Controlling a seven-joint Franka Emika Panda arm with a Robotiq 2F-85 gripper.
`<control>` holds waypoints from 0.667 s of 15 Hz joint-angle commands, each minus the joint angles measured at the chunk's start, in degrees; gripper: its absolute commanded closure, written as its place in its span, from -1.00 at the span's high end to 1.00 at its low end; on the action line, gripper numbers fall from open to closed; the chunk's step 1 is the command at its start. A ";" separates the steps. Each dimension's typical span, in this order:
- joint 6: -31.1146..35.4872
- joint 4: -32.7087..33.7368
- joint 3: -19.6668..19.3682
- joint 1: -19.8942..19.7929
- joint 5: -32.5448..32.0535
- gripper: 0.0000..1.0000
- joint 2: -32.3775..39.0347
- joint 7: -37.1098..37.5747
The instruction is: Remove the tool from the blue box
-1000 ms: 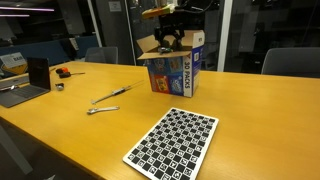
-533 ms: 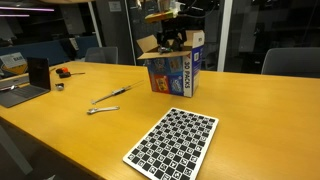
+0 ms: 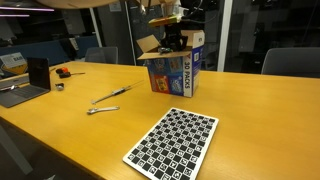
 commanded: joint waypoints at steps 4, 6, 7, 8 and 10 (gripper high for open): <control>-1.98 2.27 0.02 -0.13 -0.07 -0.69 0.18 -0.69; -3.54 3.13 -0.18 0.18 -0.48 -0.64 -0.35 -0.63; -4.39 3.68 -0.29 0.35 -0.69 -0.65 -0.68 -0.47; -5.46 4.35 -0.32 0.54 -0.83 -0.62 -1.10 -0.43; -7.90 5.84 -0.54 1.13 -1.39 -0.62 -1.94 -0.20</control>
